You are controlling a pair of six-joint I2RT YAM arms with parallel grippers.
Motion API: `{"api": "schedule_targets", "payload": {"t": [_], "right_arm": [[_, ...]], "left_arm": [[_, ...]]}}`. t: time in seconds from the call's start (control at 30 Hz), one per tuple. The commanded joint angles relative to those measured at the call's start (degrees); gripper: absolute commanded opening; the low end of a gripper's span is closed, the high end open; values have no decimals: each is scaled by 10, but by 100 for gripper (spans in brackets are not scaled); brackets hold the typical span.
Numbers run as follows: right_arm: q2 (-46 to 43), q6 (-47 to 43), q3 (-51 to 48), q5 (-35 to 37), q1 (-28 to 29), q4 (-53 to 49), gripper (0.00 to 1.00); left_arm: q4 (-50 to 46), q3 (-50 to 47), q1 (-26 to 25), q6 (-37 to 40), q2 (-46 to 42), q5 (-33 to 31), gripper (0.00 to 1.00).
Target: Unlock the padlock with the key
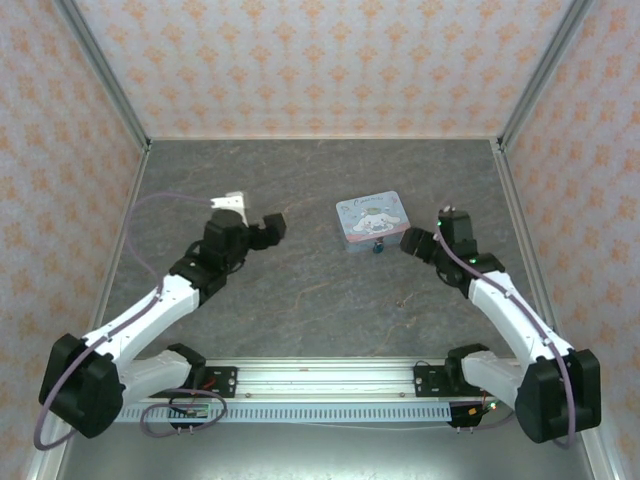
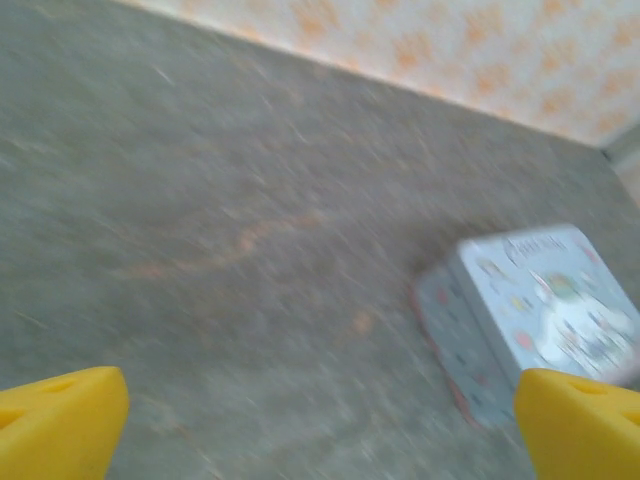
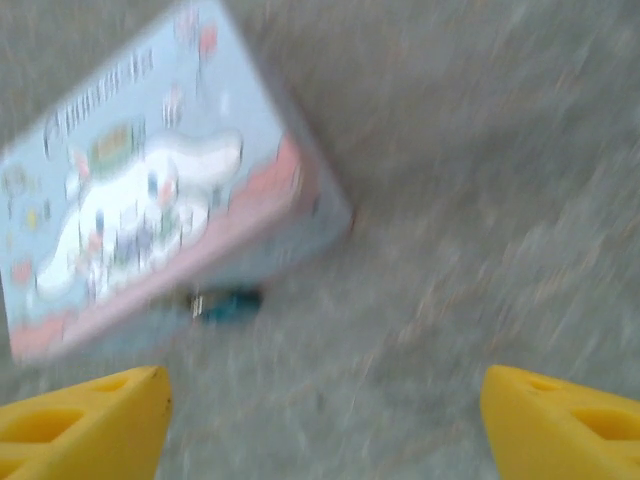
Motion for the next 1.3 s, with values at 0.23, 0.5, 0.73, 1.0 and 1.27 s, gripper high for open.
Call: {"api": "schedule_targets", "payload": {"t": [0.23, 0.5, 0.73, 1.0, 1.27], "right_arm": [[5, 89, -78, -4, 108, -104, 56], [63, 69, -53, 9, 130, -111, 42], [99, 62, -41, 16, 143, -110, 35], [114, 61, -40, 16, 145, -107, 32], [127, 59, -36, 16, 145, -114, 31]], "left_arm": [[24, -21, -117, -102, 55, 16, 99], [24, -8, -127, -105, 75, 12, 99], [6, -9, -127, -105, 69, -2, 99], [-5, -9, -127, -104, 66, -8, 99], [-12, -8, -127, -104, 65, -12, 99]]}}
